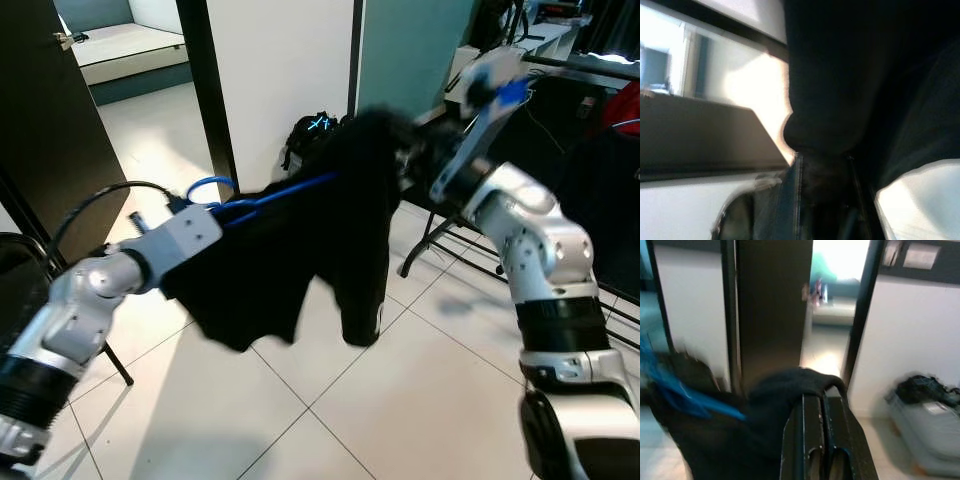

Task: Hang hanger

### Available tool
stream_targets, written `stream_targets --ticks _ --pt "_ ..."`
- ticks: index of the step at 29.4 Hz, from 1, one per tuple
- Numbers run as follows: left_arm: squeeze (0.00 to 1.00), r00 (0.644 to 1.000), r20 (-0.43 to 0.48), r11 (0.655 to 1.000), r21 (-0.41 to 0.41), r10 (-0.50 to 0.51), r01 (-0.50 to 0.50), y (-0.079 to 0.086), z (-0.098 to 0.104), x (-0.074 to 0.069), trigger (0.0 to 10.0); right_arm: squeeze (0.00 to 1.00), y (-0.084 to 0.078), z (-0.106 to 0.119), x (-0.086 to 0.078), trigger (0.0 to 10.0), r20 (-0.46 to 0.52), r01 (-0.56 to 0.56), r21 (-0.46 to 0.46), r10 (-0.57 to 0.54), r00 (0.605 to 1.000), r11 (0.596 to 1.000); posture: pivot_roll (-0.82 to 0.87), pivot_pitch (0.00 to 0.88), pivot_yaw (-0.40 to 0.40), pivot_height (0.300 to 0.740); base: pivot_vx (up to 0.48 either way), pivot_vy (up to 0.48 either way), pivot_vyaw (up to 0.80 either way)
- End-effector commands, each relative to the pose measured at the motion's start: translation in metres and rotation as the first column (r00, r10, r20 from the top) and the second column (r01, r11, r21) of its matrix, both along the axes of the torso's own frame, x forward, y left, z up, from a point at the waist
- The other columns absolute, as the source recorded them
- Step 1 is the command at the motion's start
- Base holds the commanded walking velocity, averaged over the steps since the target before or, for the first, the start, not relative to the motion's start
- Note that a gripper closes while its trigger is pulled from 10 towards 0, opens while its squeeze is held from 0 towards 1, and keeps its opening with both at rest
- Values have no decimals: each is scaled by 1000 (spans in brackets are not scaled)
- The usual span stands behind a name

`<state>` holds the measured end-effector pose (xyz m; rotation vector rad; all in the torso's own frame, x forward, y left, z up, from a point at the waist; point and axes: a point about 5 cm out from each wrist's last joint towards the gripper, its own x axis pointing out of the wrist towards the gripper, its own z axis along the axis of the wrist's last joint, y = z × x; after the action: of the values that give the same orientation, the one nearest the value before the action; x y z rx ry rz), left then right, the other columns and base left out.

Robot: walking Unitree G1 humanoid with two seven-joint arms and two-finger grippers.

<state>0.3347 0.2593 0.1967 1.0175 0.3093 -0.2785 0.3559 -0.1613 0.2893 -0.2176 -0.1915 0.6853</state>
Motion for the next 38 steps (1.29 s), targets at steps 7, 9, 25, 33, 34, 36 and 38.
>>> stream_targets --ticks 7,9,25,33,34,36,38 --pt "0 994 -85 983 177 65 -49 42 -5 -14 0 0 -38 -8 -1 0 40 139 -164 -135 990 977 38 0 18 735 0 0 0" --pt "0 994 -109 977 211 4 19 36 -6 -14 0 0 -40 -13 -2 0 25 134 -195 -131 991 972 38 0 17 735 0 0 0" --pt "0 952 -143 933 202 -272 297 -28 -14 -2 0 0 19 42 -8 0 214 -96 128 67 975 987 35 0 30 735 0 0 0" --pt "0 935 -143 925 156 -326 346 -53 -24 1 0 0 42 72 -16 0 295 -220 227 148 944 949 33 0 29 735 0 0 0" --pt "0 932 -143 923 151 -334 354 -56 -25 1 0 0 44 74 -16 0 300 -228 227 155 941 947 33 0 29 735 0 0 0" --pt "0 926 -140 920 131 -351 368 -64 -28 1 0 0 54 71 -17 0 298 -250 187 187 936 950 31 0 29 735 0 0 0" --pt "0 926 -135 922 114 -353 369 -68 -28 1 0 0 62 61 -17 0 285 -251 107 212 935 962 29 0 30 735 0 0 0"
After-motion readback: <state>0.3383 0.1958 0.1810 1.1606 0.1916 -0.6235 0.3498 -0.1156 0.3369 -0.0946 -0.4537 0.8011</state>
